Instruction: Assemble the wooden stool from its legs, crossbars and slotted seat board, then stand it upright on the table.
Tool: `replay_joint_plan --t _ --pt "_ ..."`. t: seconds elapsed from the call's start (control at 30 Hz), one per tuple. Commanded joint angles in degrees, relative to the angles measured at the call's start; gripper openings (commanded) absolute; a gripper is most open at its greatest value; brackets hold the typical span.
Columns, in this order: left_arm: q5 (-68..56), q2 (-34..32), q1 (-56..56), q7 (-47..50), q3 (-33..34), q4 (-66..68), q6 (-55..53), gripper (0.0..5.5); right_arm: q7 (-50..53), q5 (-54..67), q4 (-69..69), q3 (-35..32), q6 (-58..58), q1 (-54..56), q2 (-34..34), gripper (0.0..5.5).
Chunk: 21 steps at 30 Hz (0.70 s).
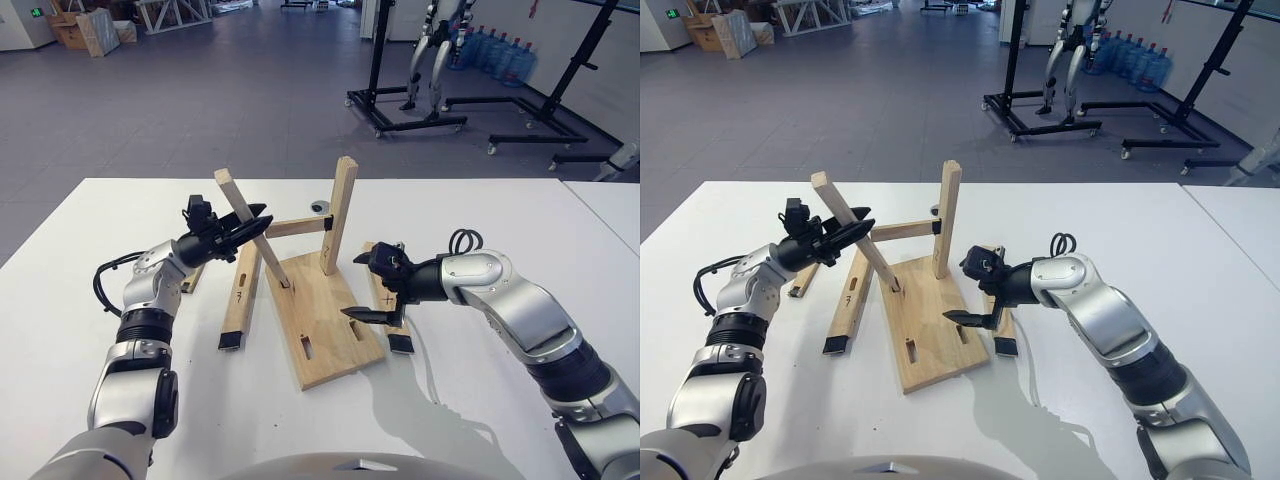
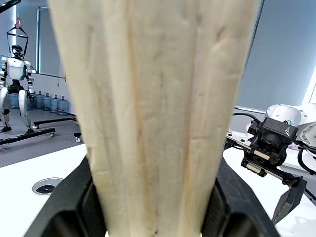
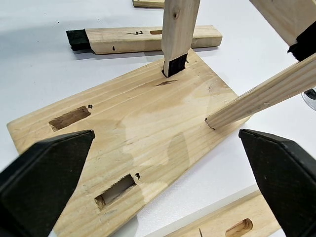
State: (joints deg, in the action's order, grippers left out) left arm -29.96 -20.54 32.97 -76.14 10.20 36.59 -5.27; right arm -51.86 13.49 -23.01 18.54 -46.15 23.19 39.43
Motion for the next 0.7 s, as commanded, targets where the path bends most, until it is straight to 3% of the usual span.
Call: replay_joint_plan --t 0.03,0.7 --pt "1.50 -1.08 0.66 -0.28 -1.01 0.00 -0.36 2.02 0.45 0.28 -0.45 0.11 -0.49 0.20 -0.04 5.40" --pt "3.93 -2.41 -0.35 -2.32 -4.86 -0.33 -0.36 2.02 0.76 0.23 -0.82 0.39 -0.28 0.09 -0.14 5.40"
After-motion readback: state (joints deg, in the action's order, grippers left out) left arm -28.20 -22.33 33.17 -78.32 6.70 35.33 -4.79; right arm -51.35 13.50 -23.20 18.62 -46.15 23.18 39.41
